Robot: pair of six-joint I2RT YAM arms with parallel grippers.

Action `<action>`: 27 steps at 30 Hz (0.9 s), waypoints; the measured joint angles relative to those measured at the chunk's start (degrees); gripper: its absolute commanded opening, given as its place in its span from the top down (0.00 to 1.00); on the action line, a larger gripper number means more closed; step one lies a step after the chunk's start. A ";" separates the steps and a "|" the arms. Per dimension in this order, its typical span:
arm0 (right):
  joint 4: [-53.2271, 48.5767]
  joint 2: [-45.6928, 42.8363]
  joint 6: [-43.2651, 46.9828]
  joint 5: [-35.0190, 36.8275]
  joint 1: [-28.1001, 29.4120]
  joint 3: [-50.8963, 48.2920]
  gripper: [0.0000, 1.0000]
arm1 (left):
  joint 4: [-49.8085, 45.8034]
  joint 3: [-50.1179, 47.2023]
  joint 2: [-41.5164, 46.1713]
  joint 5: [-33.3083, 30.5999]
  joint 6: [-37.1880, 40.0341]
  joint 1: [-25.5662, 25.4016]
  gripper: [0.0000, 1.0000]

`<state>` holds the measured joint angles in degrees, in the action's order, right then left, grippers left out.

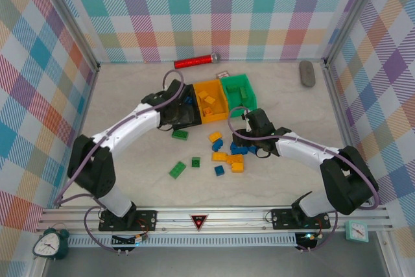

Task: Sort the legos into containers by color
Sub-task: Place the lego in the container, then pick up the lego from the middle-left of the table.

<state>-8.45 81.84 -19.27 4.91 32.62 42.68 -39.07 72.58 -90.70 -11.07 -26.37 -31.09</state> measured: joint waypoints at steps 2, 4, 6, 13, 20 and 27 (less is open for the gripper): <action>0.33 0.11 -0.02 -0.02 0.00 0.00 0.43 | 1.92 -5.38 4.11 3.21 0.39 -0.24 0.30; 0.72 0.26 -0.20 -0.07 0.00 0.00 0.43 | 3.50 -9.64 7.26 6.10 0.63 -0.90 0.30; 1.16 0.50 -0.39 -0.24 0.00 0.00 0.43 | 4.33 -13.00 9.42 8.22 0.72 -2.82 0.30; 1.70 0.85 -0.87 -0.07 0.00 0.00 0.43 | 4.83 -16.15 7.43 8.92 0.52 -14.21 0.33; 2.34 -4.68 -0.87 2.86 -0.79 -2.95 0.43 | 4.55 -16.06 -2.21 6.62 -0.68 -18.21 0.35; 2.43 -6.93 -0.94 3.69 -2.23 -3.54 0.43 | 4.83 -14.53 -6.91 5.66 -2.19 -18.23 0.48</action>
<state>-6.02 74.91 -20.21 8.60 30.39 39.13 -34.24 58.04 -97.60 -5.41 -28.56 -49.32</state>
